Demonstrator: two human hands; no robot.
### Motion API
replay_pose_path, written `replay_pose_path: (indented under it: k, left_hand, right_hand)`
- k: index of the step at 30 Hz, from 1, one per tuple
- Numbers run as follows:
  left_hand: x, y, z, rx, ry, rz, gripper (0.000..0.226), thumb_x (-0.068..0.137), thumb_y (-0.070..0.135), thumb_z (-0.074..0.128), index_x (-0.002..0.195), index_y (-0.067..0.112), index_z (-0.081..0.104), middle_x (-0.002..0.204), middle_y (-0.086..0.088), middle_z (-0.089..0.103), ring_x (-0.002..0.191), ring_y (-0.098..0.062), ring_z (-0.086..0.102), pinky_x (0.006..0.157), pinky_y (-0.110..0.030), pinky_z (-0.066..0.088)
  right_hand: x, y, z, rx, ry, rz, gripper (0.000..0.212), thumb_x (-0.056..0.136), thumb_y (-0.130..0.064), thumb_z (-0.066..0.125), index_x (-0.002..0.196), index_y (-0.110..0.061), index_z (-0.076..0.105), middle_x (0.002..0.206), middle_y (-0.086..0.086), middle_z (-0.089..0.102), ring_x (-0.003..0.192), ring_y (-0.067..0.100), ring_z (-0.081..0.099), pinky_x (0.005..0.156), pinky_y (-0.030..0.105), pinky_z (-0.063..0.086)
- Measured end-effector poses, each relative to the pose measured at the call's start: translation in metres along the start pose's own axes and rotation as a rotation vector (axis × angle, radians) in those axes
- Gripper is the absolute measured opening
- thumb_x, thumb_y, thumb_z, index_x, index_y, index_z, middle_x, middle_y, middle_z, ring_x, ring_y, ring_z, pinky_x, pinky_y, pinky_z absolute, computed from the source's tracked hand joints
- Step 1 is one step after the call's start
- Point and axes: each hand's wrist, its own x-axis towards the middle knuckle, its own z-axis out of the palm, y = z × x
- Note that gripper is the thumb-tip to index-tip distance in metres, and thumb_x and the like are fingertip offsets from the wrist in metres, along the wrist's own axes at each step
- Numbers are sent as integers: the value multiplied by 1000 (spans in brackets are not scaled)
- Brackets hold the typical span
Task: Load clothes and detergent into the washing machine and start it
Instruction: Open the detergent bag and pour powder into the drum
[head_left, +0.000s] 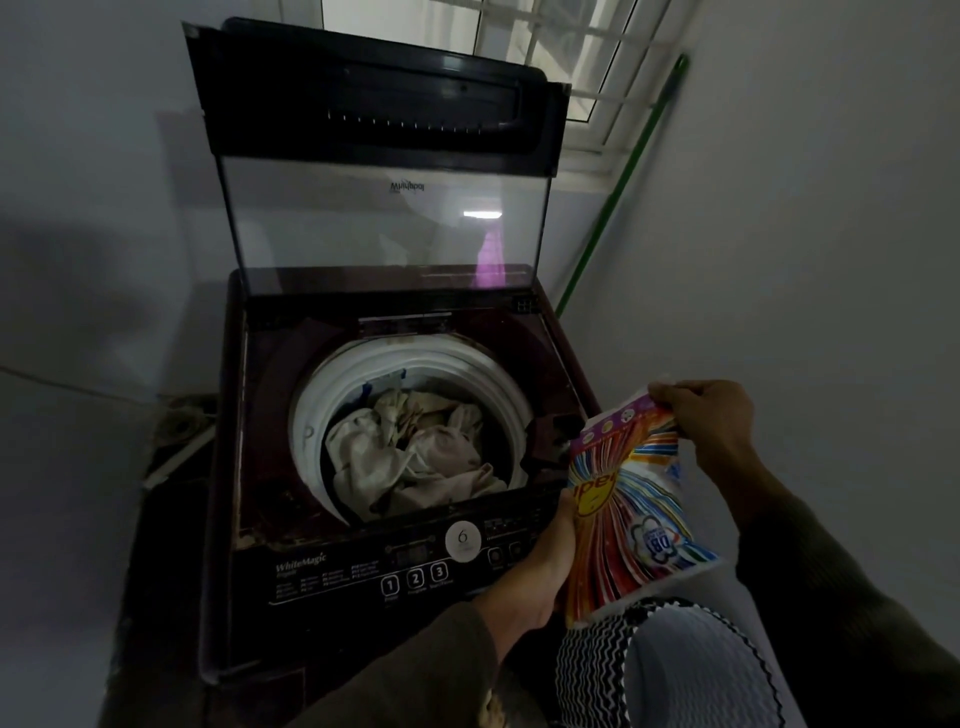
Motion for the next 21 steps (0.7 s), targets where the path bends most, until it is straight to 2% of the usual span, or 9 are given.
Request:
replay_pose_path:
  k: [10,14,16,18,21]
  left_hand:
    - [18,-1,1,-20,-4,-22,91,71,93,25,129,34,63,133,-13,63,120,-35,60,109,-52,43]
    - [24,0,-2,-24,-6,-22,82,84,84,19,133,33,60,136,-13,61,122,-34,59,109,-50,43]
    - [28,-1,-4,-13,-20,-28,84,84,84,17,135,32,58,135,-14,61,123,-35,59,108,-51,44]
    - [27,0,-3,6,-32,-11,93,73,92,21,135,33,58,133,-14,62,121,-36,59,108,-52,44]
    - [31,-2,-3,-7,-32,3,115,40,106,33,128,37,63,128,-12,66,116,-36,63,106,-54,44]
  right_hand:
    - [10,-1,3,-21,-4,2,22,81,-21,77,88,-1,76,70,11,70,59,24,67,66,34,58]
    - [11,-3,4,-23,-18,10,21,83,-22,75,89,-2,76,68,7,69,59,23,68,64,33,57]
    - [12,-3,4,-23,-19,12,21,83,-23,75,88,-3,76,69,8,70,60,25,69,66,35,59]
    - [13,-4,4,-18,-18,14,21,82,-23,76,88,-2,76,69,9,70,61,26,70,69,38,60]
    - [14,-5,5,-21,-17,9,20,82,-21,76,87,-2,76,68,9,70,60,26,69,68,37,60]
